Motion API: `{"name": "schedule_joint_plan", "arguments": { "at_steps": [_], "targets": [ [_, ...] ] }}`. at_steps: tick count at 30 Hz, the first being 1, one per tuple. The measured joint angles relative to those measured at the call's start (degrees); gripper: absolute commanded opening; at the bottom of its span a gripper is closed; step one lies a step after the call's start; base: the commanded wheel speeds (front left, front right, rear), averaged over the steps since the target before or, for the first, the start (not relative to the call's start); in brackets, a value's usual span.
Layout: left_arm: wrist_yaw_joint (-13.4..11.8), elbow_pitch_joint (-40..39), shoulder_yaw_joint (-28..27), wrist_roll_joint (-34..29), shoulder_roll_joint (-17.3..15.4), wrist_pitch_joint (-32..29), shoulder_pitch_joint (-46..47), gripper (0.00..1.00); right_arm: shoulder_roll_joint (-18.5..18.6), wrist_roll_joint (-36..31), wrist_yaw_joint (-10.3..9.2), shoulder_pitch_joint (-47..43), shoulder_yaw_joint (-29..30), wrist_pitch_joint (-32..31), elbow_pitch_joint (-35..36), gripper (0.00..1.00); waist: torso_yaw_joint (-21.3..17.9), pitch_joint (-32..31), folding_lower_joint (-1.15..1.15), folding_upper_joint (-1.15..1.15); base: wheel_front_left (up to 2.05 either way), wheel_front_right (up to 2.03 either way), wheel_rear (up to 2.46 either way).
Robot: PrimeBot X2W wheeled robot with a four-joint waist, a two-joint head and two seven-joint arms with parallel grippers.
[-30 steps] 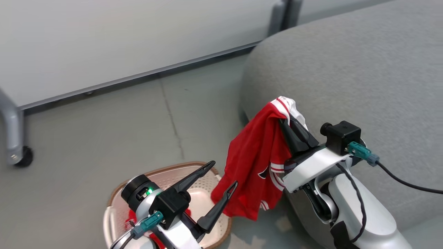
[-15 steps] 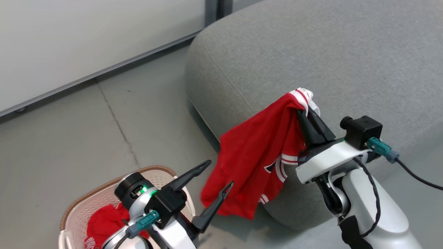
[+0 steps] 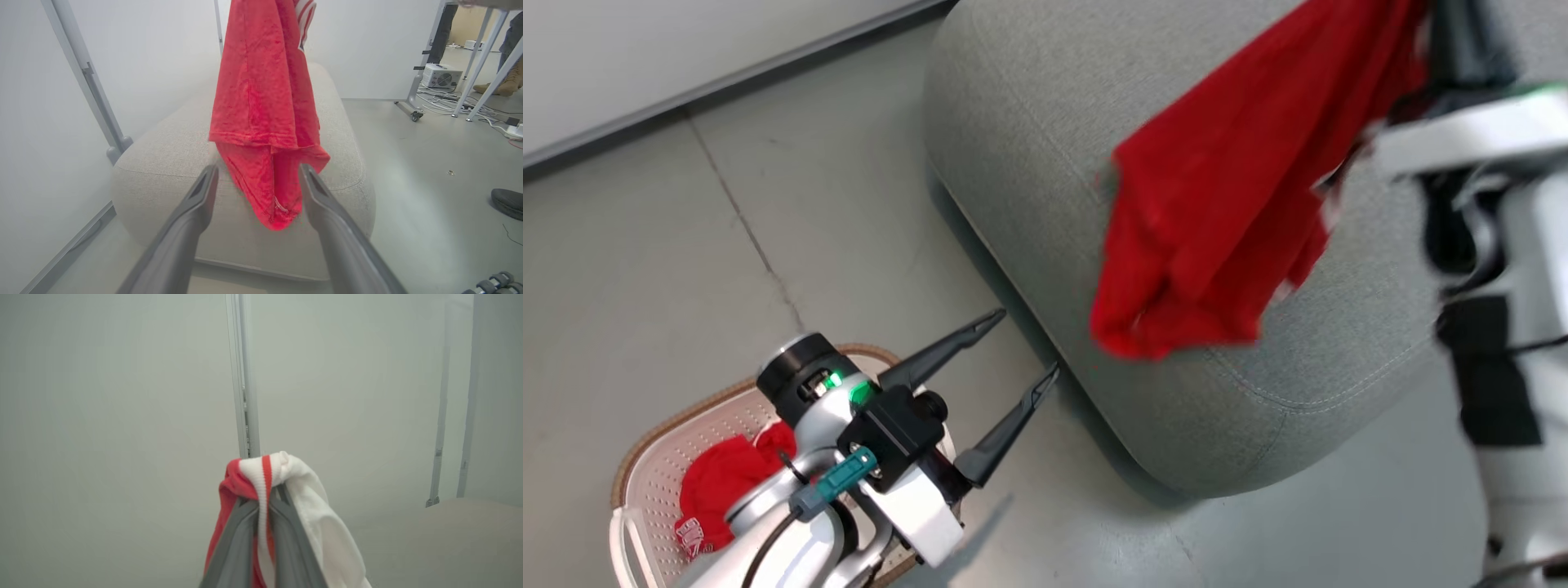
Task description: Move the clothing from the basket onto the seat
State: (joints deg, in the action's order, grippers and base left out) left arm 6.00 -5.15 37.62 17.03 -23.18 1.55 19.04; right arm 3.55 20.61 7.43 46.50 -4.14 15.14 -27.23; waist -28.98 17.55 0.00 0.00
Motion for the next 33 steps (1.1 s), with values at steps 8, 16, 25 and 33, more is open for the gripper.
{"name": "schedule_joint_plan", "arguments": {
  "at_steps": [8,16,25,33],
  "targets": [
    [0.6,-3.0,0.0,-1.3,-2.5,-1.0,5.6,1.00,5.9,-2.0,-0.01,14.5,10.9,0.0,-1.8,0.00,2.5,6.0,0.00,0.00,0.00,0.00,0.00],
    [0.8,-5.3,0.1,-2.1,-4.9,-2.0,9.4,1.00,7.6,-3.2,-0.01,17.8,14.6,0.0,-8.7,0.00,5.2,13.4,0.00,0.00,0.00,0.00,0.00],
    [1.0,-5.6,1.3,-2.4,-6.0,-2.0,11.3,1.00,4.7,-2.8,0.00,11.1,15.0,0.0,-16.5,0.00,7.0,19.5,0.00,0.00,0.00,0.00,0.00],
    [1.0,-4.1,1.4,-1.9,-5.8,-0.9,11.7,1.00,2.1,-1.0,0.01,4.4,17.1,0.0,-18.9,0.00,7.7,19.2,0.00,0.00,0.00,0.00,0.00]
  ]
}}
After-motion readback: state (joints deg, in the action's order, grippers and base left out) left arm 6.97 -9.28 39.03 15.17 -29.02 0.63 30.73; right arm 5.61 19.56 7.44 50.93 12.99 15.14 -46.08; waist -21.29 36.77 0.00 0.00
